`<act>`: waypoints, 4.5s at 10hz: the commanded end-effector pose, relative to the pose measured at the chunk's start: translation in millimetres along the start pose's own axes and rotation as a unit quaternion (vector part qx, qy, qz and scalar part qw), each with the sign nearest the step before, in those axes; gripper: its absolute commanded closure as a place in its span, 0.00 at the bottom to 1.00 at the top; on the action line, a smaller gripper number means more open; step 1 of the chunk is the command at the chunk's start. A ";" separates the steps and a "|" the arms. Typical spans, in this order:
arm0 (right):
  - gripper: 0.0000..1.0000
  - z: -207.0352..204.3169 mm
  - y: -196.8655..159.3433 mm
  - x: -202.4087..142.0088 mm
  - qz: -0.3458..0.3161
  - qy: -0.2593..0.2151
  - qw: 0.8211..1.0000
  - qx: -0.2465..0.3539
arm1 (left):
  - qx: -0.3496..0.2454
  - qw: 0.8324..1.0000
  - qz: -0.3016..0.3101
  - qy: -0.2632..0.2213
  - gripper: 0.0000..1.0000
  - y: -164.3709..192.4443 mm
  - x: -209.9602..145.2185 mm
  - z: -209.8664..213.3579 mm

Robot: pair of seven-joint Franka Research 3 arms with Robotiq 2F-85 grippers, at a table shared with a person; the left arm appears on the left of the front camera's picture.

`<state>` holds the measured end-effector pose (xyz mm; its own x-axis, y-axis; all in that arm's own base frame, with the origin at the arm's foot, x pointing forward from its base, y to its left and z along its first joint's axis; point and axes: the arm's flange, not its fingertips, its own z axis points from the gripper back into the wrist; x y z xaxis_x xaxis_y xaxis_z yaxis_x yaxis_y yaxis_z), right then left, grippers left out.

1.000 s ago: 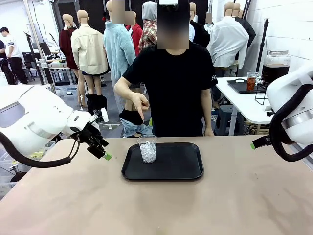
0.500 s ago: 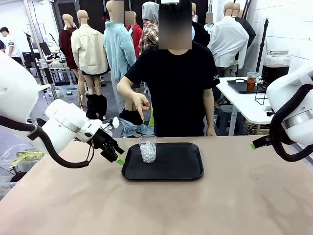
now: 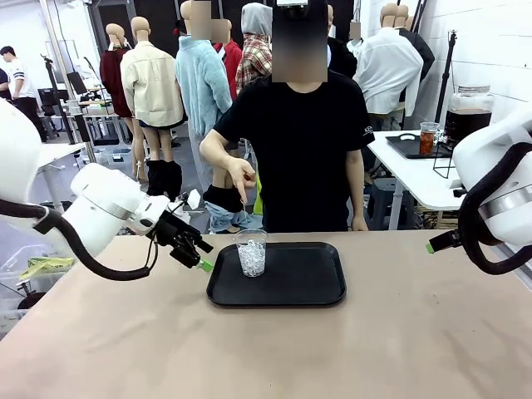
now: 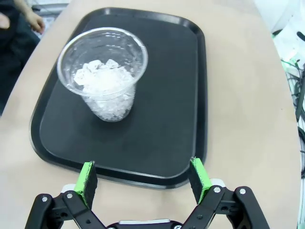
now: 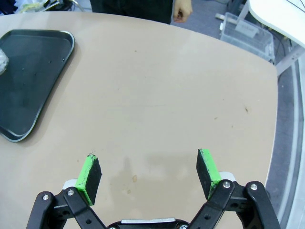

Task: Pour the drink into the iced cup.
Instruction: Pick up the iced cup indicated by the human and present it to them.

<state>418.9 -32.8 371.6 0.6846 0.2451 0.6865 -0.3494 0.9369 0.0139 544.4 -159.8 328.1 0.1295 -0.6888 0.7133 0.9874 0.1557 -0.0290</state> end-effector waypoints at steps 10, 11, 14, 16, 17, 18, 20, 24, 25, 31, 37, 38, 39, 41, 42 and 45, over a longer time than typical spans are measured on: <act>0.00 -1.2 -0.3 -3.9 0.000 -0.006 1.000 0.001 | -0.032 0.986 -0.044 -0.155 0.00 42.3 -12.0 -63.2; 0.00 -1.2 -0.3 -3.9 0.000 -0.006 1.000 0.001 | -0.034 0.987 -0.040 -0.155 0.00 46.4 -10.6 -66.2; 0.00 -1.2 -0.3 -3.9 0.000 -0.006 1.000 0.001 | -0.054 0.983 -0.021 -0.173 0.00 52.9 -9.2 -70.3; 0.00 -1.2 -0.3 -3.9 0.000 -0.006 1.000 0.001 | -0.047 0.982 -0.004 -0.185 0.00 65.5 -7.2 -75.9; 0.00 -1.2 -0.3 -3.9 0.000 -0.006 1.000 0.001 | -0.048 0.982 0.001 -0.182 0.00 71.0 -7.5 -80.1; 0.00 -1.2 -0.3 -3.9 0.000 -0.006 1.000 0.001 | -0.062 0.980 -0.001 -0.188 0.00 72.7 -7.9 -82.2; 0.00 -1.2 -0.3 -3.9 0.000 -0.006 1.000 0.001 | -0.073 0.979 -0.008 -0.190 0.00 80.4 -9.1 -91.0; 0.00 -1.2 -0.3 -3.9 0.000 -0.006 1.000 0.001 | -0.108 0.972 -0.035 -0.206 0.00 80.1 -3.7 -101.9; 0.00 -1.2 -0.3 -3.9 0.000 -0.006 1.000 0.001 | -0.114 0.968 -0.045 -0.219 0.00 76.6 -3.8 -101.6; 0.00 -1.2 -0.3 -3.9 0.000 -0.006 1.000 0.001 | -0.135 0.965 -0.052 -0.217 0.00 82.8 -2.9 -120.0; 0.00 -1.2 -0.3 -3.9 0.000 -0.006 1.000 0.001 | -0.156 0.963 -0.057 -0.214 0.16 80.7 -2.0 -123.5; 0.00 -1.2 -0.3 -3.9 0.000 -0.006 1.000 0.001 | -0.161 0.962 -0.059 -0.212 0.16 80.2 -2.8 -122.5; 0.00 -1.2 -0.3 -3.9 0.000 -0.006 1.000 0.001 | -0.163 0.961 -0.059 -0.215 0.16 80.5 -2.8 -121.5; 0.00 -1.2 -0.3 -3.9 0.000 -0.006 1.000 0.001 | -0.162 0.960 -0.059 -0.219 0.16 80.7 -3.2 -122.5; 0.00 -1.2 -0.3 -3.9 0.000 -0.006 1.000 0.001 | -0.162 0.960 -0.059 -0.220 0.16 81.3 -3.5 -122.5; 0.00 -1.2 -0.3 -3.9 0.000 -0.006 1.000 0.001 | -0.162 0.960 -0.056 -0.221 0.39 81.7 -4.0 -123.1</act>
<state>418.8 -32.9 371.5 0.6846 0.2451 0.6864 -0.3494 0.9369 0.0139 630.2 -230.4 236.4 0.0310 -0.3162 0.9482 0.9833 -0.1604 -0.0856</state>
